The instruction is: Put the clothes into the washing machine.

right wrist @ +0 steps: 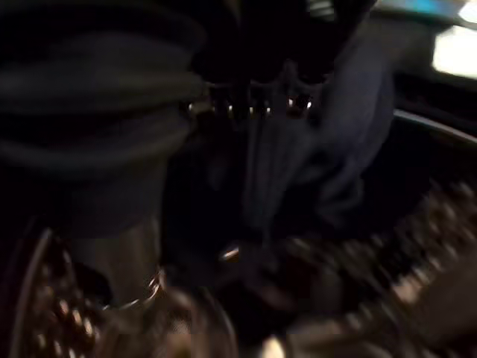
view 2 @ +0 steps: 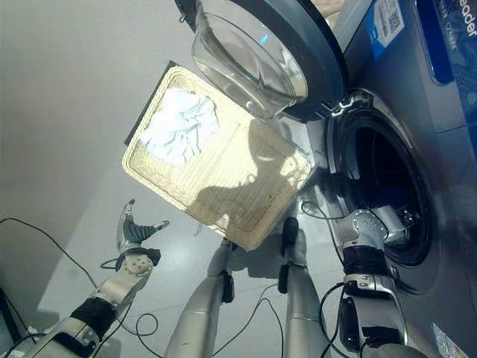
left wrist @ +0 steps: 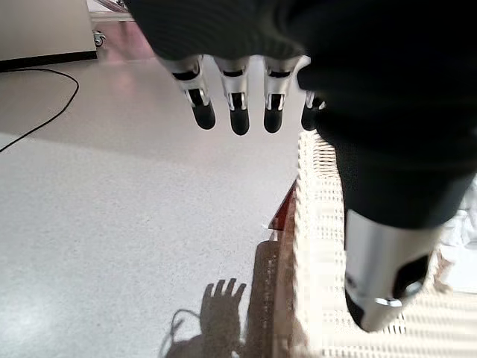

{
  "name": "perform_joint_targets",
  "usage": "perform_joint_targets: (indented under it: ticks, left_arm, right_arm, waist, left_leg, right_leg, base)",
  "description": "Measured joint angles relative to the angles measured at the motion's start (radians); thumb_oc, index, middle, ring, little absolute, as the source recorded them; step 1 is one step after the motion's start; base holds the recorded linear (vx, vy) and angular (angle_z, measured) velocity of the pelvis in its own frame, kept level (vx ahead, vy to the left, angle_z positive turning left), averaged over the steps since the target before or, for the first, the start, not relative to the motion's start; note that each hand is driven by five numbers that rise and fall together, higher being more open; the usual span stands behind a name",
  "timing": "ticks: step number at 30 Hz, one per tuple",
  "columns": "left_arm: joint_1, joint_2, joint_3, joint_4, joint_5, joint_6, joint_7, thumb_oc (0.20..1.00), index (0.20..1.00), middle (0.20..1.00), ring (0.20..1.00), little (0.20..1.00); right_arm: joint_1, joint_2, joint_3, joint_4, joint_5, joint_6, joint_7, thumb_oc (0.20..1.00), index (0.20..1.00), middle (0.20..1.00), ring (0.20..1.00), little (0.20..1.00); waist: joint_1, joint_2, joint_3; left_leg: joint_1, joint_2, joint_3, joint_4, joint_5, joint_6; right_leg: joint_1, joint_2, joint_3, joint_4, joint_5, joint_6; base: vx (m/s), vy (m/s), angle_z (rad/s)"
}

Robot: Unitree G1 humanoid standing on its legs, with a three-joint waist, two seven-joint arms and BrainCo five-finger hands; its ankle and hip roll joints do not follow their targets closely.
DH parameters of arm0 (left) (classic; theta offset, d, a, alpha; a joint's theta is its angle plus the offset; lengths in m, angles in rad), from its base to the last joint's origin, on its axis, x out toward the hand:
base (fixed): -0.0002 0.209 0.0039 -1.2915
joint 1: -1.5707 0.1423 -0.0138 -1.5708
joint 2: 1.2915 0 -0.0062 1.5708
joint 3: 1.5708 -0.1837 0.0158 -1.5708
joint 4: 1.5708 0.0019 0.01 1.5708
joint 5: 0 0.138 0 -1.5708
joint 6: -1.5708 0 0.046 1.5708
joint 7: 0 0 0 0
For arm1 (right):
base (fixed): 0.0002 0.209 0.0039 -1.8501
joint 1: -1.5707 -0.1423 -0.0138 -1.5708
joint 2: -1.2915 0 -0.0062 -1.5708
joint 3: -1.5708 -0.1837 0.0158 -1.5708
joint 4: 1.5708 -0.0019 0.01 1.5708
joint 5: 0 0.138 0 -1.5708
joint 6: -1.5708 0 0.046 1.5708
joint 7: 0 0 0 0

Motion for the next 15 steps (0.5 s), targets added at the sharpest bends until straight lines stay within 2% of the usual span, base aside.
perform_joint_targets:
  ticks: [2,3,4,6,7,8,9,12,13,15]
  left_arm:
    - [-0.001,0.0,0.0,0.0,0.0,-0.003,0.002,1.0,1.0,1.0,1.0,1.0]
    - [-0.001,-0.001,0.0,0.001,0.002,-0.015,0.014,1.0,1.0,1.0,1.0,1.0]
    - [-0.001,-0.001,0.0,0.001,0.002,-0.015,0.014,1.0,1.0,1.0,1.0,1.0]
    - [-0.009,-0.007,0.001,-0.003,0.037,-0.017,0.034,1.0,1.0,1.0,1.0,1.0]
    - [-0.009,-0.006,-0.003,-0.006,0.05,-0.018,0.052,1.0,1.0,1.0,1.0,1.0]
    - [-0.022,-0.006,-0.008,-0.016,0.084,-0.026,0.082,1.0,1.0,1.0,1.0,1.0]
    - [-0.029,0.005,-0.002,-0.027,0.114,-0.041,0.111,1.0,1.0,1.0,1.0,1.0]
    - [-0.054,0.027,0.002,-0.039,0.117,-0.071,0.115,1.0,1.0,1.0,1.0,1.0]
    - [-0.058,0.031,0.004,-0.039,0.117,-0.08,0.111,1.0,1.0,1.0,1.0,1.0]
    - [-0.084,0.015,0.005,-0.042,0.118,-0.104,0.083,1.0,1.0,1.0,1.0,1.0]
  right_arm:
    - [0.005,0.0,0.0,0.002,0.0,0.019,0.022,1.0,1.0,1.0,1.0,1.0]
    - [0.015,0.001,0.013,0.012,0.0,0.083,0.073,1.0,1.0,1.0,1.0,1.0]
    - [0.015,0.001,0.013,0.012,0.0,0.083,0.073,1.0,1.0,1.0,1.0,1.0]
    - [0.025,-0.002,0.053,0.069,0.0,0.166,0.12,1.0,1.0,1.0,1.0,1.0]
    - [0.018,-0.034,0.111,0.179,-0.034,0.227,0.142,1.0,1.0,1.0,1.0,1.0]
    - [0.027,-0.078,0.172,0.263,-0.101,0.34,0.137,1.0,1.0,1.0,1.0,1.0]
    - [0.062,-0.08,0.187,0.257,-0.247,0.423,0.117,1.0,1.0,1.0,1.0,1.0]
    - [0.086,-0.097,0.256,0.271,-0.476,0.541,0.096,1.0,1.0,1.0,1.0,1.0]
    - [0.088,-0.099,0.277,0.284,-0.494,0.566,0.106,1.0,1.0,1.0,1.0,1.0]
    - [0.111,-0.099,0.326,0.336,-0.551,0.67,0.139,1.0,1.0,1.0,1.0,1.0]
  waist:
    - [-0.002,0.0,0.0]
    - [-0.013,0.0,0.0]
    - [-0.013,0.0,0.0]
    - [-0.017,0.0,0.0]
    - [-0.017,-0.001,0.0]
    - [-0.015,-0.001,0.0]
    - [-0.019,-0.001,-0.001]
    - [-0.035,-0.001,-0.001]
    - [-0.043,-0.002,-0.001]
    - [-0.045,-0.002,-0.001]
  left_leg:
    - [0.0,0.0,0.0,0.001,0.0,0.0]
    - [0.0,0.001,0.0,0.005,0.0,0.0]
    - [0.0,0.001,0.0,0.005,0.0,0.0]
    - [0.007,0.006,-0.003,0.015,0.0,0.001]
    - [0.011,0.008,-0.007,0.015,0.0,0.001]
    - [0.014,0.01,-0.011,0.019,-0.002,0.001]
    - [0.011,0.012,-0.012,0.025,-0.011,0.016]
    - [-0.005,0.011,-0.008,0.037,-0.019,0.016]
    - [-0.013,0.011,-0.01,0.042,-0.018,0.017]
    - [-0.026,0.011,-0.005,0.048,-0.022,0.023]
  right_leg:
    - [0.0,0.0,0.0,0.0,0.0,0.0]
    - [0.002,0.001,-0.002,0.002,0.001,-0.001]
    - [0.002,0.001,-0.002,0.002,0.001,-0.001]
    - [0.013,0.005,-0.002,0.002,0.002,0.001]
    - [0.022,0.007,-0.007,0.001,0.001,0.001]
    - [0.027,0.007,-0.009,-0.001,0.0,0.001]
    - [0.024,0.007,-0.009,0.0,-0.001,0.002]
    - [0.01,0.005,-0.006,0.005,0.002,0.005]
    - [0.005,0.006,-0.006,0.005,0.003,0.006]
    - [-0.005,0.006,-0.002,-0.002,0.011,0.006]
  base:
    - [0.0,0.0,0.0]
    - [0.0,0.0,0.0]
    - [0.03,-0.016,-0.01]
    - [0.03,-0.021,-0.02]
    - [0.01,-0.003,0.07]
    - [0.0,0.008,0.06]
    - [0.0,0.0,0.0]
    - [0.0,0.068,-0.03]
    - [-0.01,0.104,0.0]
    - [0.01,0.104,-0.06]
